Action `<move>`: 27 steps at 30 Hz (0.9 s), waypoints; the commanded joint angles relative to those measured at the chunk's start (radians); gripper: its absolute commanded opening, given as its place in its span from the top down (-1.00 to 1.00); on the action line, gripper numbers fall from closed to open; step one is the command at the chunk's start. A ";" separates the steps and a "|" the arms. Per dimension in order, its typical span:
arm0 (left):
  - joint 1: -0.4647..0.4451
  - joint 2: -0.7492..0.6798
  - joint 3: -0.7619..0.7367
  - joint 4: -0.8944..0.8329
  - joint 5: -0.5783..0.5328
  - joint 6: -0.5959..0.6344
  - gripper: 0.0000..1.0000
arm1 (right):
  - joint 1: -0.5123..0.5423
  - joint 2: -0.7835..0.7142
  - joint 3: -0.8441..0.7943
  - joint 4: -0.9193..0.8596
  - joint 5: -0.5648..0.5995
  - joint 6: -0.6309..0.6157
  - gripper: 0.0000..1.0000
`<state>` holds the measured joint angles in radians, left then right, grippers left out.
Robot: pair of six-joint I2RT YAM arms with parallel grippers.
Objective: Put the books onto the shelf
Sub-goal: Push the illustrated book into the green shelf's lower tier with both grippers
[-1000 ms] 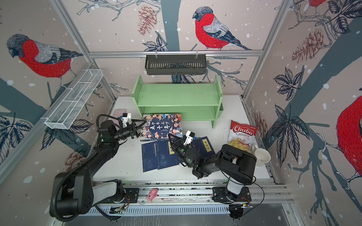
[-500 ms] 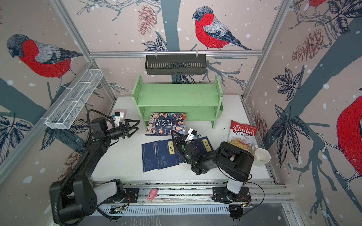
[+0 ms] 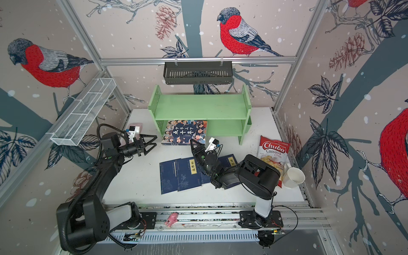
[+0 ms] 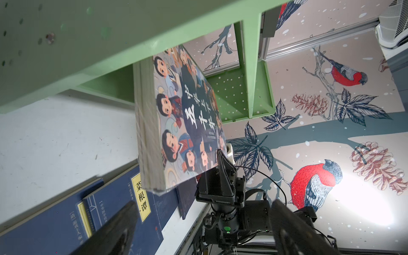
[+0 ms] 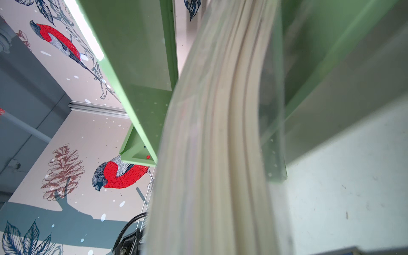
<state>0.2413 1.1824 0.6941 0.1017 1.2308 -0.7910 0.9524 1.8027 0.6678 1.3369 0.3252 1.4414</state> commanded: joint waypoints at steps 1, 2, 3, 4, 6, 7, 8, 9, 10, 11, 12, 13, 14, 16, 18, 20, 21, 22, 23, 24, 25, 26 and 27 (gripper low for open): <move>0.003 0.006 0.001 0.097 0.031 -0.055 -0.87 | -0.018 0.006 0.052 0.120 -0.058 -0.009 0.97; 0.003 0.008 0.001 0.105 0.034 -0.059 -0.86 | -0.023 0.007 0.067 0.102 -0.070 -0.013 0.97; 0.002 0.011 0.000 0.107 0.038 -0.060 -0.86 | -0.032 0.009 0.086 0.071 -0.085 -0.017 0.97; 0.003 0.013 0.001 0.108 0.043 -0.059 -0.86 | -0.036 0.009 0.106 0.043 -0.097 -0.023 0.97; 0.003 0.018 -0.003 0.114 0.048 -0.057 -0.86 | -0.041 0.012 0.134 0.000 -0.110 -0.039 0.97; 0.004 0.021 -0.006 0.116 0.050 -0.055 -0.86 | -0.045 0.016 0.144 -0.015 -0.113 -0.041 0.97; 0.004 0.024 -0.008 0.118 0.050 -0.053 -0.86 | -0.049 0.023 0.148 -0.017 -0.116 -0.040 0.97; 0.004 0.024 -0.013 0.124 0.051 -0.054 -0.86 | -0.054 0.034 0.155 -0.006 -0.122 -0.033 0.97; 0.004 0.026 -0.016 0.129 0.050 -0.054 -0.86 | -0.059 0.049 0.159 0.011 -0.126 -0.019 0.97; 0.004 0.028 -0.018 0.134 0.052 -0.055 -0.86 | -0.064 0.060 0.163 0.024 -0.132 -0.010 0.97; 0.004 0.031 -0.019 0.138 0.052 -0.058 -0.86 | -0.069 0.074 0.170 0.029 -0.138 0.001 0.97; 0.004 0.034 -0.019 0.141 0.053 -0.059 -0.85 | -0.072 0.085 0.179 0.033 -0.145 0.005 0.97; 0.006 0.035 -0.019 0.144 0.053 -0.061 -0.85 | -0.075 0.094 0.187 0.029 -0.149 0.006 0.97; 0.007 0.037 -0.019 0.161 0.056 -0.071 -0.85 | -0.079 0.109 0.200 0.026 -0.154 0.006 0.96; 0.009 0.040 -0.020 0.181 0.056 -0.083 -0.85 | -0.084 0.115 0.209 0.022 -0.153 0.011 0.96; 0.009 0.044 -0.022 0.209 0.058 -0.104 -0.85 | -0.085 0.121 0.214 0.025 -0.144 0.016 0.97; 0.010 0.048 -0.023 0.217 0.058 -0.112 -0.85 | -0.084 0.122 0.215 0.028 -0.139 0.018 0.97; 0.010 0.050 -0.025 0.226 0.058 -0.117 -0.85 | -0.085 0.125 0.218 0.029 -0.137 0.017 0.97; 0.010 0.053 -0.028 0.237 0.058 -0.124 -0.85 | -0.087 0.128 0.222 0.026 -0.138 0.022 0.96; 0.010 0.056 -0.031 0.247 0.058 -0.131 -0.85 | -0.090 0.132 0.226 0.025 -0.139 0.022 0.96; 0.010 0.058 -0.033 0.250 0.057 -0.133 -0.85 | -0.094 0.137 0.232 0.021 -0.146 0.023 0.97; 0.011 0.062 -0.034 0.251 0.056 -0.132 -0.85 | -0.097 0.144 0.241 0.017 -0.150 0.028 0.96; 0.010 0.065 -0.036 0.254 0.057 -0.134 -0.85 | -0.099 0.152 0.247 0.019 -0.152 0.035 0.96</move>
<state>0.2478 1.2415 0.6624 0.2886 1.2720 -0.9089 0.8589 1.9484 0.8890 1.1904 0.1844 1.4635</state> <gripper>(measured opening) 0.926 0.279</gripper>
